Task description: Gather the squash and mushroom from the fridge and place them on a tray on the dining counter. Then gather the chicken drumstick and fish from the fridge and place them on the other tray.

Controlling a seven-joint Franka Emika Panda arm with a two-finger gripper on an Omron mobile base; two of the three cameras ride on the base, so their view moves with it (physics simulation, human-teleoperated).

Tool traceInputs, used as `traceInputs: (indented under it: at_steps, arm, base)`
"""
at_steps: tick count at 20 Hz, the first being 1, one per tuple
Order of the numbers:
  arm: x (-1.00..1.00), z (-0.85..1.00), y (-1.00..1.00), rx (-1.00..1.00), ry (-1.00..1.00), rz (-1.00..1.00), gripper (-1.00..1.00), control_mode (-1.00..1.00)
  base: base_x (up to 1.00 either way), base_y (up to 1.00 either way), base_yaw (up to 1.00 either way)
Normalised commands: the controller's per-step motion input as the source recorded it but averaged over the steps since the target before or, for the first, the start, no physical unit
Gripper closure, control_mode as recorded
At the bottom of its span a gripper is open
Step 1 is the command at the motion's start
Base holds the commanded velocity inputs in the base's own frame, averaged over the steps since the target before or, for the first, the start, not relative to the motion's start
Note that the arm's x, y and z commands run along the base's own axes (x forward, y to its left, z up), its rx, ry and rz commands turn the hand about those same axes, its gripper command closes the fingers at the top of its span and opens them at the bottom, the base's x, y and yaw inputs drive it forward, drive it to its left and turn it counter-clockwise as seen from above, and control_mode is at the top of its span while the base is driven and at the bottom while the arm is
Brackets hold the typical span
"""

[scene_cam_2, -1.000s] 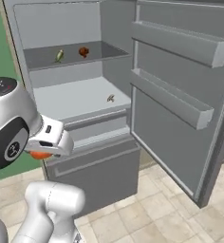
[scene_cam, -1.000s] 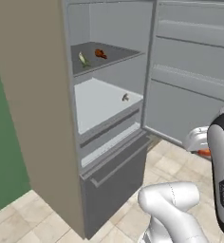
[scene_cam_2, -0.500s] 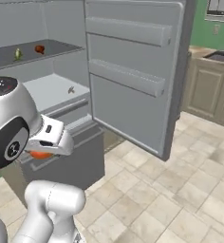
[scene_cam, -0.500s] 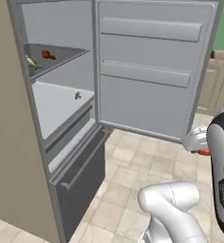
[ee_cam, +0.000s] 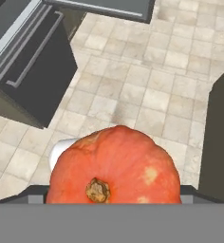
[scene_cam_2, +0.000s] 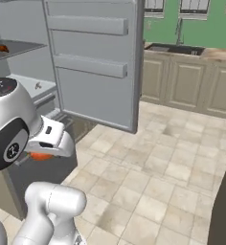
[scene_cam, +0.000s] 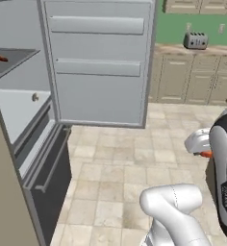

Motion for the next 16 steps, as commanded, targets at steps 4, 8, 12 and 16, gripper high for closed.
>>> traceInputs:
  at_steps: [4, 8, 12, 16]
  arm:
    - [0.0, 0.0, 0.0, 0.0, 0.0, 0.0, 1.0, 1.0]
    - [0.0, 0.0, 0.0, 0.0, 0.0, 0.0, 1.0, 1.0]
    - [0.0, 0.0, 0.0, 0.0, 0.0, 0.0, 1.0, 1.0]
    - [0.0, 0.0, 0.0, 0.0, 0.0, 0.0, 1.0, 1.0]
  base:
    - [-0.81, -0.14, -0.39]
    - [-0.82, -0.15, -0.33]
    - [-0.54, -0.13, -0.2]
    - [-0.2, 0.0, 0.02]
